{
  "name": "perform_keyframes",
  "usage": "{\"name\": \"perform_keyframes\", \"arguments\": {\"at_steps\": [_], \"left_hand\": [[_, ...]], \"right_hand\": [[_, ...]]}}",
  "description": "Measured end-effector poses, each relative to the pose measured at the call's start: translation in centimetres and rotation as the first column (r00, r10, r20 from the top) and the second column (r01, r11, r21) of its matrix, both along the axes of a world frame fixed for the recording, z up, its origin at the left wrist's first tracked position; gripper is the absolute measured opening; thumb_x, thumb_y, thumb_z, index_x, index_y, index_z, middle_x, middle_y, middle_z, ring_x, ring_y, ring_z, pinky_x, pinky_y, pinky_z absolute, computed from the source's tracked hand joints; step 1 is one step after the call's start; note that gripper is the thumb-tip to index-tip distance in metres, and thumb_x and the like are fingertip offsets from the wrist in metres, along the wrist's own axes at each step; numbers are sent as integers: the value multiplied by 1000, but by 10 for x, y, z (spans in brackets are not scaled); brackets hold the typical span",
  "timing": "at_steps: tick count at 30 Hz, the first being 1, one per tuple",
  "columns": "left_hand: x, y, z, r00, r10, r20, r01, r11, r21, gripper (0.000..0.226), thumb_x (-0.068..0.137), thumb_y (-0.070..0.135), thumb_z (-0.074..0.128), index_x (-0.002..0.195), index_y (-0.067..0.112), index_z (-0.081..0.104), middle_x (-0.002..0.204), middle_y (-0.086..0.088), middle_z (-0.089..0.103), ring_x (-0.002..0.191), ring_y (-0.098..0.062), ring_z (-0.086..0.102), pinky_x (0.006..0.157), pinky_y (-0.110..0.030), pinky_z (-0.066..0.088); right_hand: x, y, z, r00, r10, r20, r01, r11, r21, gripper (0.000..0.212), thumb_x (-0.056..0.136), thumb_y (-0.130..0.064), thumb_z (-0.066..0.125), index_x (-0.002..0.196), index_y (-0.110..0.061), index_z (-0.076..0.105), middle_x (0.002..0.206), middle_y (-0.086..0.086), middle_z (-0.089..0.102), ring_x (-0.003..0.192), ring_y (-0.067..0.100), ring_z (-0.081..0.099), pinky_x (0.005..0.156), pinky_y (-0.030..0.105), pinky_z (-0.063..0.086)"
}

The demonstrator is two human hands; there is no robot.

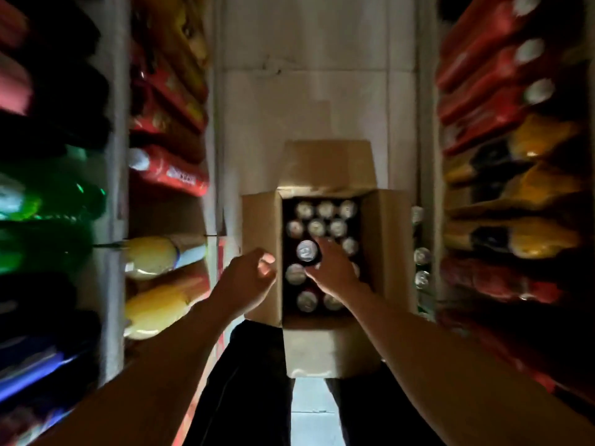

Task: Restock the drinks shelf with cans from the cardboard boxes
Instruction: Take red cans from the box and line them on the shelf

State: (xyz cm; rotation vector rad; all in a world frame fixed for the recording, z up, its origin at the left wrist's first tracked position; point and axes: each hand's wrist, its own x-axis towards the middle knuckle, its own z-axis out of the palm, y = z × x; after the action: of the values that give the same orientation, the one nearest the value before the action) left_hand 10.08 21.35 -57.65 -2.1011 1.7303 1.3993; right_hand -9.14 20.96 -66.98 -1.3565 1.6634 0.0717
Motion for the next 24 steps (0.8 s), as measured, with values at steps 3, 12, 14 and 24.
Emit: {"name": "perform_keyframes", "arguments": {"at_steps": [3,12,14,24], "left_hand": [[-2,-1,-48,998,58,-28,-58,998,-14,15,89,29,64,103,26,62,89,8,68,80,-14,64,77,-26,49],[-5,10,-84,983,136,-127,-132,990,40,20,89,31,64,108,25,61,92,10,66,78,-3,59,70,-15,43],[-5,9,-74,986,116,-119,-113,993,24,32,85,30,69,115,24,58,102,8,64,86,-6,60,77,-20,45],[-88,-104,154,868,-420,-266,342,893,-293,99,46,50,87,135,28,48,131,4,57,119,-13,54,101,-29,45]], "right_hand": [[18,-11,-56,992,100,-76,-98,995,22,79,83,-41,72,150,-26,33,145,15,41,132,33,42,103,38,42],[22,-15,-94,998,42,-39,-42,999,0,66,84,-29,73,140,-12,42,126,16,59,116,33,56,90,36,47],[8,-22,-65,997,-82,-3,82,996,-30,53,81,-37,75,124,-13,55,106,9,67,99,26,63,80,32,48],[-82,-83,290,682,-594,427,600,788,137,15,87,-17,72,74,-17,67,77,8,68,61,19,71,59,42,63]]}}
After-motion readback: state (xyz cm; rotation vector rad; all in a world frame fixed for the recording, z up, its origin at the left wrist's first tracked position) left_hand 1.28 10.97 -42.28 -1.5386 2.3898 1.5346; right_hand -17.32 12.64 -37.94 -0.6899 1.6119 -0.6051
